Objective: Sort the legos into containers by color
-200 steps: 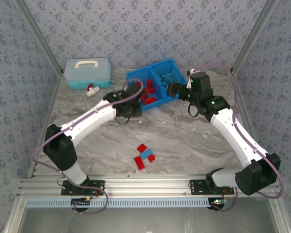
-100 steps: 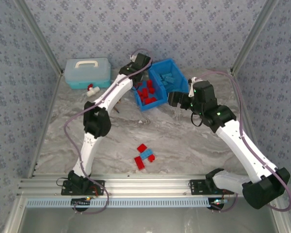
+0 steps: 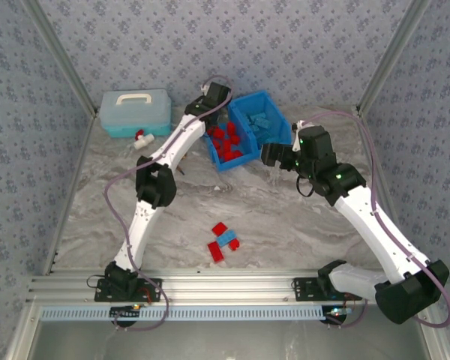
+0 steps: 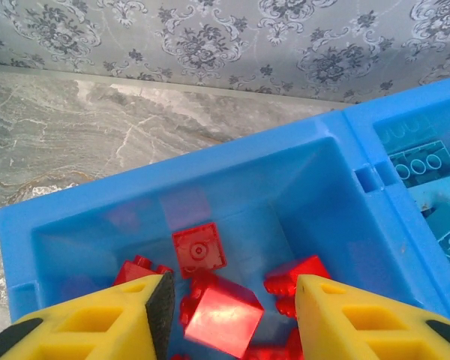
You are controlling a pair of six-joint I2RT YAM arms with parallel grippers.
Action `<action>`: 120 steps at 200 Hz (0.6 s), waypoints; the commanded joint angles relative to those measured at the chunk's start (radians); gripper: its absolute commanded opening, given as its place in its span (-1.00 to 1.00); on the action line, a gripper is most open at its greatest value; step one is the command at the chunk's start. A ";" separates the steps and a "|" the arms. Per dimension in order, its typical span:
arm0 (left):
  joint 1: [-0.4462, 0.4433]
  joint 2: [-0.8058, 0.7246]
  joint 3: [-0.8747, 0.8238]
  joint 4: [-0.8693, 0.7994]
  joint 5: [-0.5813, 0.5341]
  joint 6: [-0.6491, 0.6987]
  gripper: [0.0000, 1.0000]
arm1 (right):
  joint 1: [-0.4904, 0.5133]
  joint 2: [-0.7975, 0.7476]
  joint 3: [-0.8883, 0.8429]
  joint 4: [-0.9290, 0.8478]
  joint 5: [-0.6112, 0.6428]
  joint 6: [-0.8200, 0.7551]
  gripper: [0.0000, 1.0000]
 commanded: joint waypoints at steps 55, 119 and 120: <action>-0.073 -0.367 -0.191 -0.102 0.030 0.002 -0.02 | 0.004 0.037 0.010 0.003 0.008 -0.014 1.00; -0.301 -0.917 -1.068 -0.061 -0.075 -0.090 -0.02 | -0.014 0.099 -0.001 0.057 -0.015 -0.020 1.00; -0.304 -0.922 -1.079 -0.063 -0.071 -0.095 -0.02 | -0.014 0.100 -0.001 0.058 -0.016 -0.020 1.00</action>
